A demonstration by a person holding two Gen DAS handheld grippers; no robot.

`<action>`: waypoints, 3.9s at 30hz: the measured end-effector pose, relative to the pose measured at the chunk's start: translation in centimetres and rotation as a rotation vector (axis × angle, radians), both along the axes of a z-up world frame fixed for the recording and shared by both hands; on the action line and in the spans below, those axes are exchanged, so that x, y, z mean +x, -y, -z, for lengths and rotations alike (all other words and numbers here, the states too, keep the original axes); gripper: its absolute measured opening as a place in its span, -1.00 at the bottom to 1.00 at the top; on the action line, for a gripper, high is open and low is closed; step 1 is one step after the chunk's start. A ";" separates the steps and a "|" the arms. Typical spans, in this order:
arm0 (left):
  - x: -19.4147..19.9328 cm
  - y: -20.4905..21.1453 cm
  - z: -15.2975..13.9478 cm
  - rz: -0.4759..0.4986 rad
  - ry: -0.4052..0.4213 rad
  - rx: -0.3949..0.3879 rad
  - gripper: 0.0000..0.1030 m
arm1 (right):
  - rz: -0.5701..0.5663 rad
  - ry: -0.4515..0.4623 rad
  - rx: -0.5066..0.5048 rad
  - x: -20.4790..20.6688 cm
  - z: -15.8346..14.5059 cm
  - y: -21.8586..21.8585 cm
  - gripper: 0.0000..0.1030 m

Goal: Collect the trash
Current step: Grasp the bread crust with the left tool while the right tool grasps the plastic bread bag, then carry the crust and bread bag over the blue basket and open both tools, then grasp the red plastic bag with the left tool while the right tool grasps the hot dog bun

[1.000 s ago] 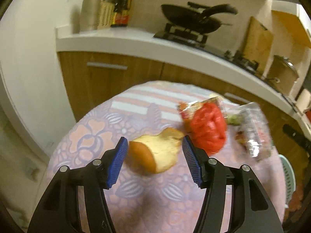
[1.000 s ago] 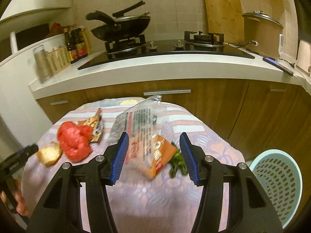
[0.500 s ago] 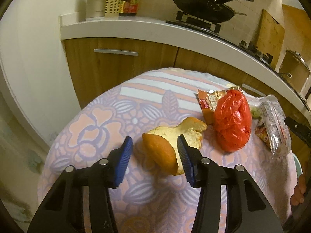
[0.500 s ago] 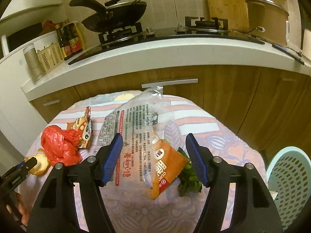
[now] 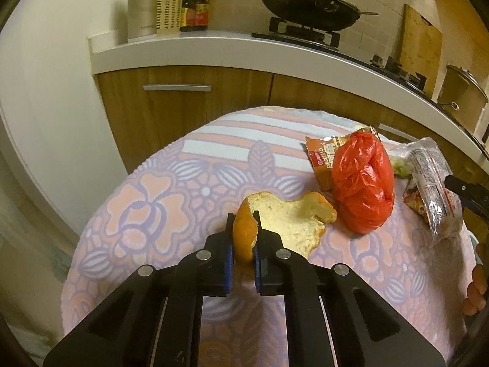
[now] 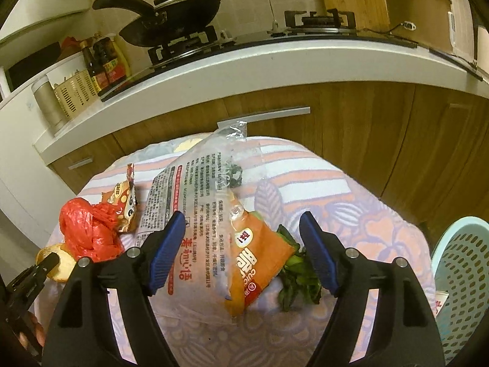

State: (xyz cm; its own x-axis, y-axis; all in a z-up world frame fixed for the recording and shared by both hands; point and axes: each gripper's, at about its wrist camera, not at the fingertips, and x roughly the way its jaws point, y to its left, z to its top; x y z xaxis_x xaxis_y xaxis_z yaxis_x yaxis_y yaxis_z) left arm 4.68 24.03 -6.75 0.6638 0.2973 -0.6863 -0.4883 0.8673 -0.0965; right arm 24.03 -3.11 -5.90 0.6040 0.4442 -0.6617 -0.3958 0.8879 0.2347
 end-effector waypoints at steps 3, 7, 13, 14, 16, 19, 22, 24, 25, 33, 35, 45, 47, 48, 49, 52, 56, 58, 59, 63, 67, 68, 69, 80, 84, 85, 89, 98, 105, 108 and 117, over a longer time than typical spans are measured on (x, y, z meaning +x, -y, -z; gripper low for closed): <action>-0.3 0.0 -0.2 0.004 0.016 -0.009 -0.85 | -0.026 -0.016 -0.001 0.1 0.0 -0.8 0.42; -0.4 -0.2 -0.3 0.005 0.029 -0.020 -0.86 | -0.078 -0.003 -0.005 -0.6 -0.4 -2.0 0.36; -0.8 -0.2 -0.5 0.011 0.050 -0.026 -0.86 | -0.159 0.038 -0.024 -2.5 -1.6 -3.8 0.04; -0.8 -0.2 -0.5 0.012 0.053 -0.027 -0.87 | -0.175 0.039 -0.028 -2.8 -1.6 -4.2 0.03; -0.8 -0.2 -0.6 0.012 0.059 -0.028 -0.87 | -0.195 0.029 -0.046 -3.0 -1.4 -5.1 -0.15; -1.0 -0.3 -0.7 0.012 0.069 -0.032 -0.88 | -0.198 0.026 -0.091 -3.3 -0.9 -6.2 -0.67; -1.3 -0.6 -0.9 0.017 0.090 -0.059 -0.88 | -0.223 0.030 -0.066 -3.8 -1.4 -6.1 -0.83; -1.6 -0.8 -1.0 0.014 0.103 -0.079 -0.88 | -0.231 0.040 -0.050 -4.3 -2.0 -5.9 -0.91; -1.8 -0.9 -1.1 0.014 0.112 -0.089 -0.88 | -0.231 0.055 -0.048 -4.8 -2.5 -5.7 -0.92; -4.1 0.1 -3.9 0.030 0.194 -0.083 -0.88 | -0.241 0.144 -0.050 -7.8 -5.5 -4.3 -0.95; -4.7 0.5 -4.6 0.041 0.229 -0.095 -0.89 | -0.228 0.165 -0.056 -8.7 -6.1 -3.6 -0.95; -3.4 6.3 -7.2 0.194 0.291 -0.114 -0.89 | -0.141 0.218 -0.021 -11.5 -8.4 2.8 -0.95; -2.9 7.8 -7.5 0.230 0.294 -0.109 -0.89 | -0.112 0.219 -0.018 -11.7 -8.5 4.4 -0.95; -2.3 9.0 -7.8 0.256 0.294 -0.107 -0.89 | -0.091 0.216 -0.012 -11.6 -8.5 5.5 -0.95; -1.8 9.9 -7.9 0.278 0.295 -0.108 -0.89 | -0.078 0.215 -0.010 -11.6 -8.5 6.3 -0.95; -0.3 12.7 -8.3 0.346 0.294 -0.111 -0.89 | -0.018 0.220 -0.006 -11.6 -8.7 9.4 -0.95; 1.9 16.8 -8.8 0.442 0.294 -0.111 -0.89 | 0.057 0.226 0.001 -11.5 -9.0 13.5 -0.95; 3.1 19.0 -9.0 0.489 0.292 -0.113 -0.89 | 0.095 0.231 -0.001 -11.3 -9.0 15.5 -0.95; 3.7 19.9 -9.1 0.509 0.292 -0.112 -0.89 | 0.111 0.232 -0.001 -11.2 -9.0 16.4 -0.95; 6.1 24.0 -9.1 0.584 0.283 -0.109 -0.89 | 0.182 0.229 -0.002 -10.8 -8.6 20.1 -0.95; 8.6 28.1 -8.4 0.665 0.254 -0.117 -0.89 | 0.242 0.214 -0.003 -10.1 -7.8 23.2 -0.95; 9.2 29.0 -8.2 0.682 0.244 -0.121 -0.89 | 0.257 0.207 -0.003 -9.9 -7.5 23.9 -0.95; 10.0 30.1 -7.8 0.703 0.232 -0.126 -0.89 | 0.271 0.199 -0.002 -9.7 -7.2 24.5 -0.95; 14.9 37.4 -3.9 0.837 0.115 -0.136 -0.89 | 0.362 0.127 -0.037 -8.1 -3.5 29.2 -0.95; 15.8 39.2 -2.4 0.876 0.067 -0.126 -0.89 | 0.393 0.082 -0.056 -7.5 -1.7 30.1 -0.95; 16.1 39.7 -1.9 0.889 0.052 -0.125 -0.88 | 0.401 0.069 -0.058 -7.3 -1.2 30.4 -0.95; 16.7 40.7 -0.8 0.910 0.016 -0.131 -0.79 | 0.418 0.039 -0.065 -6.9 -0.1 31.2 -0.94; 15.9 40.3 -0.1 0.924 -0.008 -0.108 0.02 | 0.495 -0.022 -0.093 -7.1 1.8 32.4 -0.13; 14.4 38.4 -1.6 0.897 0.032 -0.100 0.02 | 0.473 0.021 -0.103 -8.1 0.1 31.1 -0.13; 13.2 37.1 -2.6 0.875 0.068 -0.091 0.02 | 0.447 0.046 -0.102 -8.3 -1.0 29.9 -0.13; 9.9 30.5 -5.7 0.742 0.159 -0.105 0.08 | 0.314 0.124 -0.101 -9.1 -4.0 23.4 -0.13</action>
State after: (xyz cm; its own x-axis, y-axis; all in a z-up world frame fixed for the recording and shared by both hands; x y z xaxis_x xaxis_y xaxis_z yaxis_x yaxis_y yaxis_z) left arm 14.58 -6.45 -1.02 0.7572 -0.3268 -0.5656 0.2456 0.9448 -0.2171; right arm 14.91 -26.50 -1.89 0.7795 0.1598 -0.6056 -0.1196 0.9871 0.1065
